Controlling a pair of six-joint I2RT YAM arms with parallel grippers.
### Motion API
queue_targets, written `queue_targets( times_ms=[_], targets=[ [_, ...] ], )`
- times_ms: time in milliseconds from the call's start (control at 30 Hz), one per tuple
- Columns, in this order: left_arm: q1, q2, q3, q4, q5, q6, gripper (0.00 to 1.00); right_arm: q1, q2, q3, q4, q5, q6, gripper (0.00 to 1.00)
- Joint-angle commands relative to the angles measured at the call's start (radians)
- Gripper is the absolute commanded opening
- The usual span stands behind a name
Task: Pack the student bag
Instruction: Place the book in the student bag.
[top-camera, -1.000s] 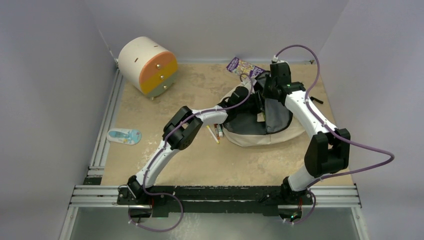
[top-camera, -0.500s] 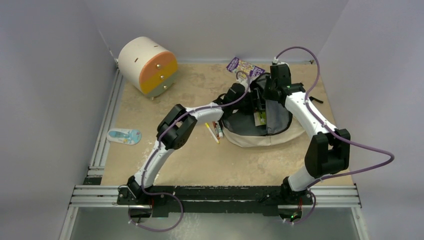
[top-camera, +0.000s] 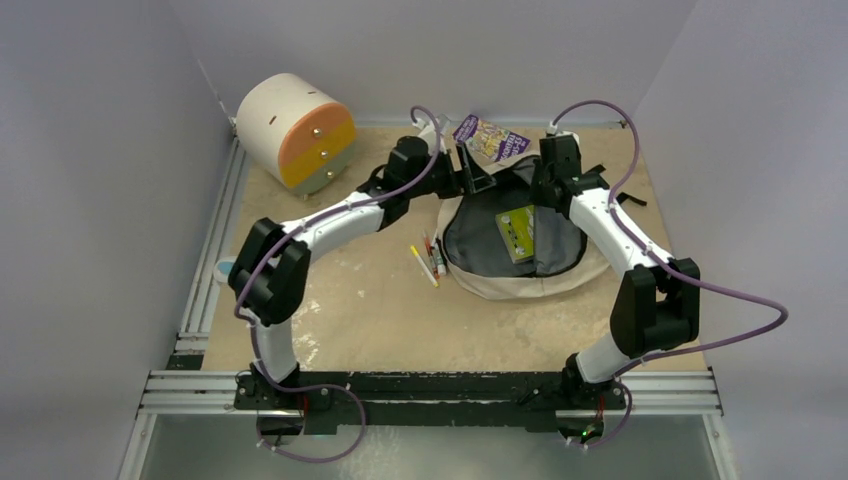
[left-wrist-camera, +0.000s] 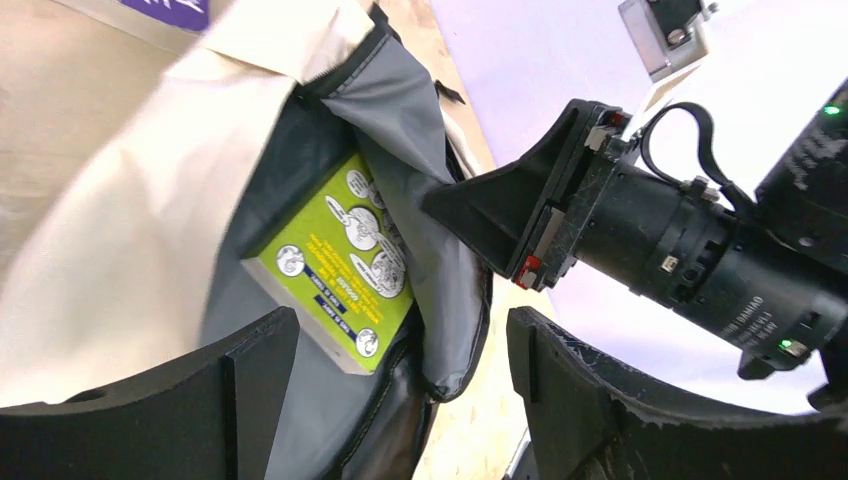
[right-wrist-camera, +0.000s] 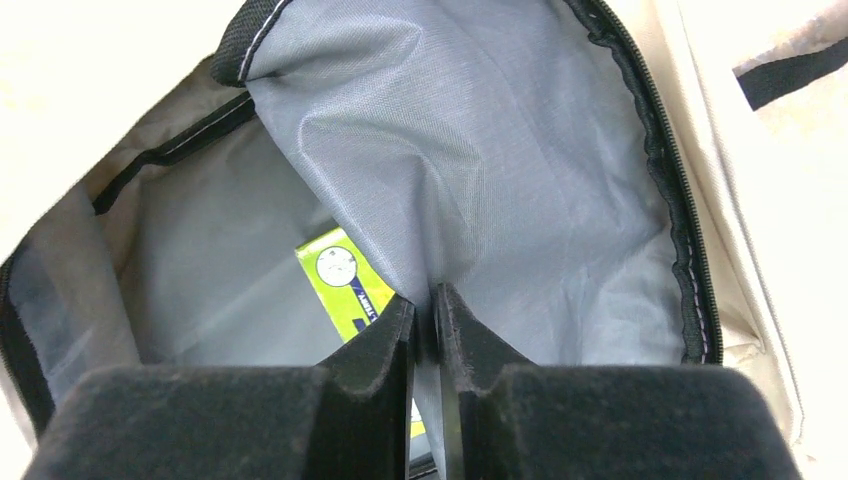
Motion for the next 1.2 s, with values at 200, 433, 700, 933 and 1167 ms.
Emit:
queue_targets(
  times_ms=[200,433,700,933,1167],
  targets=[
    [0.074,-0.225,-0.054,-0.135,0.039,0.24,0.76,-0.014,-0.002,-0.008,-0.038,0.154,-0.02,0.3],
    [0.221,-0.337,-0.147,-0.214,0.053,0.29,0.76,-0.015,-0.013,-0.004,0.017,-0.153,-0.04,0.49],
    [0.332,-0.413,-0.247,-0.265,0.062,0.353,0.76,-0.014,-0.047,0.083,0.074,-0.481,-0.058,0.68],
    [0.35,-0.422,-0.267,-0.28,0.048,0.415,0.76,-0.015,-0.031,0.128,0.173,-0.381,0.052,0.71],
    [0.35,-0.416,-0.301,-0.251,0.043,0.448,0.76,-0.014,0.127,0.271,0.229,-0.161,0.076,0.73]
  ],
)
